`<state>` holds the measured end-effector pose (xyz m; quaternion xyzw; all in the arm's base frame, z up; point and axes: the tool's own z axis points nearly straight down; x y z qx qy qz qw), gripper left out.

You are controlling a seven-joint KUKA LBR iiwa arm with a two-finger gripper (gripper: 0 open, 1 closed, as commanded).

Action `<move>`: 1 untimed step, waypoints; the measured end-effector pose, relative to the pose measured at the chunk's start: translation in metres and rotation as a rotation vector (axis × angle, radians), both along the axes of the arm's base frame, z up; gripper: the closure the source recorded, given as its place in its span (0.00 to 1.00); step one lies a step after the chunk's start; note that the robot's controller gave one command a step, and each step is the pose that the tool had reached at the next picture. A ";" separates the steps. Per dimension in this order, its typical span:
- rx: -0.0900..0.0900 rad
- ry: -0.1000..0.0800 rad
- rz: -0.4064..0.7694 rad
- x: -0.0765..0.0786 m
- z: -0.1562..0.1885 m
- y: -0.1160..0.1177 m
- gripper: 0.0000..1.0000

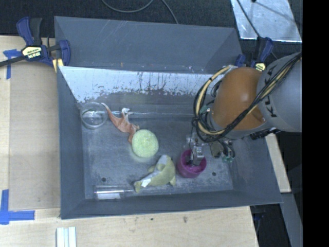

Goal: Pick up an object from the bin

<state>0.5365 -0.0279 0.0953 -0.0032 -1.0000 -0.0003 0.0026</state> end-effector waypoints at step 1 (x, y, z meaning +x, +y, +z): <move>-0.001 -0.010 0.000 0.003 0.016 0.000 1.00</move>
Offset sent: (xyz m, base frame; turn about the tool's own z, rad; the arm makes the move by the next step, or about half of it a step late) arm 0.0001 0.0001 0.0360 0.0000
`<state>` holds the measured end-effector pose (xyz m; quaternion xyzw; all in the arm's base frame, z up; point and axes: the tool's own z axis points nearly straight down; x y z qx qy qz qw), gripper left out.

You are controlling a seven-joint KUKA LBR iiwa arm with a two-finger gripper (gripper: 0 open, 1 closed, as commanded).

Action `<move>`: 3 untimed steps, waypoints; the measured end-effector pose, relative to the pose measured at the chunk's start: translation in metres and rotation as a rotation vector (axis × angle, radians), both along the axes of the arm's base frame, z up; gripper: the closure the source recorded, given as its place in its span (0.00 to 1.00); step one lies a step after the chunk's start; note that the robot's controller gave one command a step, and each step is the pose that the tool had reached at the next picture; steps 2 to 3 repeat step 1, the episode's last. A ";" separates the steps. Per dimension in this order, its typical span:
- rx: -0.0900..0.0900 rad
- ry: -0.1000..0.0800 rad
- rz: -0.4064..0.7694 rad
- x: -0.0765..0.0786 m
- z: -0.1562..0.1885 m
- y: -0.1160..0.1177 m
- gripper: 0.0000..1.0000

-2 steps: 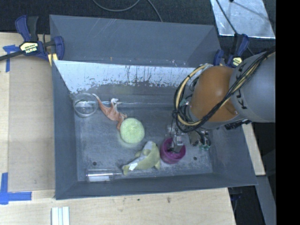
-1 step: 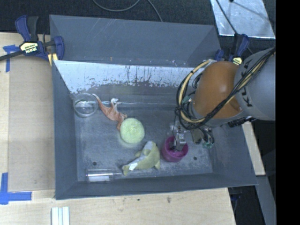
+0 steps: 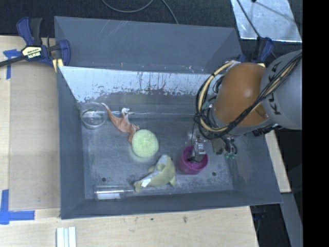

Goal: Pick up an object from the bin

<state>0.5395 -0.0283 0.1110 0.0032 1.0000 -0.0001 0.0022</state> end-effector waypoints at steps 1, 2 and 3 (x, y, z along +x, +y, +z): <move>0.000 -0.003 0.001 0.000 0.008 0.000 1.00; 0.000 -0.003 0.001 0.000 0.008 0.000 1.00; 0.000 -0.003 0.001 0.000 0.008 0.000 1.00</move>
Offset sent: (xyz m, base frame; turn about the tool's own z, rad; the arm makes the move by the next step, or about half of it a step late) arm -0.0002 0.0000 0.0828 0.0000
